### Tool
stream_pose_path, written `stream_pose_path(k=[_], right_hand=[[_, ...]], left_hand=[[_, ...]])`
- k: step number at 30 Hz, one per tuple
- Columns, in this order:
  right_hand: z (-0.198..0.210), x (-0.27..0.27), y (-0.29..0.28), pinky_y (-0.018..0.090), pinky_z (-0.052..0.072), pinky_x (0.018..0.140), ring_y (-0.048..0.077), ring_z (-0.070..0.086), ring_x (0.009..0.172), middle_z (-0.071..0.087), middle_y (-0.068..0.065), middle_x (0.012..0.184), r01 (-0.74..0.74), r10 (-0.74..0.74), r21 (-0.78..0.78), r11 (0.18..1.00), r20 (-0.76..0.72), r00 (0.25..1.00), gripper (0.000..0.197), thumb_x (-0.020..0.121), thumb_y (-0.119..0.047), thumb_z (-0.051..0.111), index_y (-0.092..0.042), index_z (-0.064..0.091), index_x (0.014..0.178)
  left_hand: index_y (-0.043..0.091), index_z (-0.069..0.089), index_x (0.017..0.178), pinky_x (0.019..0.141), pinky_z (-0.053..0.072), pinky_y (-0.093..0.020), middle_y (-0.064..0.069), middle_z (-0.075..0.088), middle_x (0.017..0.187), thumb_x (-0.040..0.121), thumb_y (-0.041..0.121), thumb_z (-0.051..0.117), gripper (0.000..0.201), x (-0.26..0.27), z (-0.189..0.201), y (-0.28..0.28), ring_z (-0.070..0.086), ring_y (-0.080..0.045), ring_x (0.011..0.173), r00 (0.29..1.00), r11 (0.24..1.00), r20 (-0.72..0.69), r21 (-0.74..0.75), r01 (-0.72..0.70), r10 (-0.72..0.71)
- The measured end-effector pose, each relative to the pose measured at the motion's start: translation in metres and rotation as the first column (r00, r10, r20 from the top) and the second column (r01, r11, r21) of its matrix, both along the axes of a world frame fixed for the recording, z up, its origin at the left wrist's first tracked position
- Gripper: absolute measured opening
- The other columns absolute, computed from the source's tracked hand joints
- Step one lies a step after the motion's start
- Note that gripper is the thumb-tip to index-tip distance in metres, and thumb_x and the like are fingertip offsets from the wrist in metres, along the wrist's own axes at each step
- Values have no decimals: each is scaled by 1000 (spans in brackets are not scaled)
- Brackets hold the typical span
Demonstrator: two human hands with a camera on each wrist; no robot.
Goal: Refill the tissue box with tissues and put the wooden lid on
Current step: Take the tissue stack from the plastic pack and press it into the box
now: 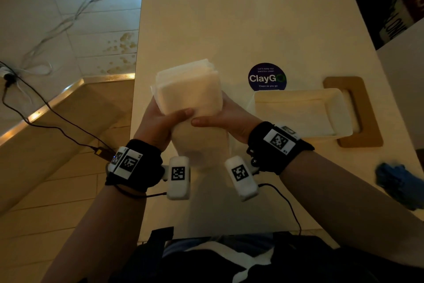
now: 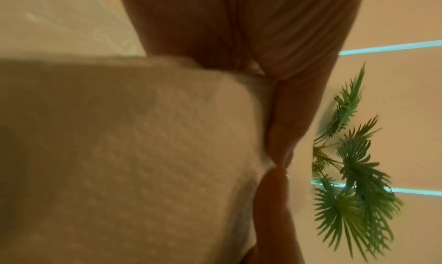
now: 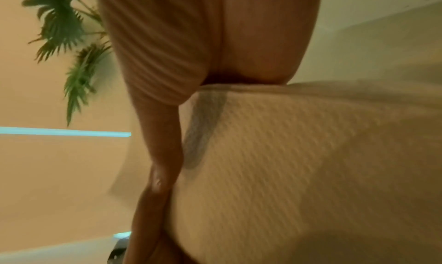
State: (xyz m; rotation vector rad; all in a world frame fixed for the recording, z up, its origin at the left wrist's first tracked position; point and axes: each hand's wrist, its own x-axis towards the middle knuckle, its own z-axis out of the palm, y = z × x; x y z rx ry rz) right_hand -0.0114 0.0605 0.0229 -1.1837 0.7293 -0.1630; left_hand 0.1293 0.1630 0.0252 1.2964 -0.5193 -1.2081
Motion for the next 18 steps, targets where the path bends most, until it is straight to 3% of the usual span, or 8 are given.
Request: stream_pose_path(k=[3, 6, 8, 10, 14, 18], right_hand=[[7, -9, -5, 41, 56, 88, 27, 58, 115, 58, 14, 126, -87, 77, 103, 991, 90, 993, 87, 59, -17, 81, -13, 39, 136], [13, -17, -10, 34, 57, 82, 21, 63, 106, 64, 7, 114, -142, 120, 173, 975, 131, 984, 69, 60, -12, 82, -15, 51, 122], [15, -18, -12, 38, 56, 87, 27, 61, 111, 63, 10, 118, -99, 71, 194, 976, 148, 986, 59, 71, -5, 74, -11, 50, 125], [14, -18, -13, 40, 56, 89, 29, 59, 113, 60, 13, 120, -49, 13, 218, 975, 165, 986, 61, 73, 1, 65, -7, 46, 130], [12, -18, -8, 38, 57, 85, 24, 63, 105, 62, 8, 112, -63, 5, 255, 965, 222, 975, 52, 72, 8, 61, -14, 53, 119], [18, -19, -4, 42, 57, 87, 27, 60, 110, 60, 9, 116, -29, -25, 247, 969, 213, 977, 56, 72, 5, 61, -16, 50, 124]], left_hand=[[15, 59, 112, 77, 57, -39, -5, 72, 101, 75, -5, 57, 43, -2, 10, 3, 65, -26, 102, 997, 996, -41, -67, 60, -63], [11, 57, 115, 78, 56, -39, -5, 72, 102, 81, -7, 50, 39, -2, 19, 4, 65, -26, 104, 995, 992, -89, -123, 37, -48], [6, 51, 123, 78, 56, -39, -7, 70, 106, 81, -5, 51, 43, 0, 20, 2, 64, -28, 105, 996, 992, -94, -124, -22, 10], [7, 44, 131, 77, 56, -39, -10, 65, 114, 79, -1, 58, 54, 2, 17, 1, 62, -28, 108, 997, 994, -66, -99, -49, 43], [14, 42, 133, 78, 56, -34, -8, 62, 120, 62, 23, 78, 80, -3, 12, 2, 61, -24, 111, 997, 997, -15, 7, 71, -70], [19, 45, 129, 80, 56, -36, -5, 65, 117, 63, 20, 74, 72, -11, 12, 8, 62, -21, 109, 997, 998, 17, -6, 70, -70]])
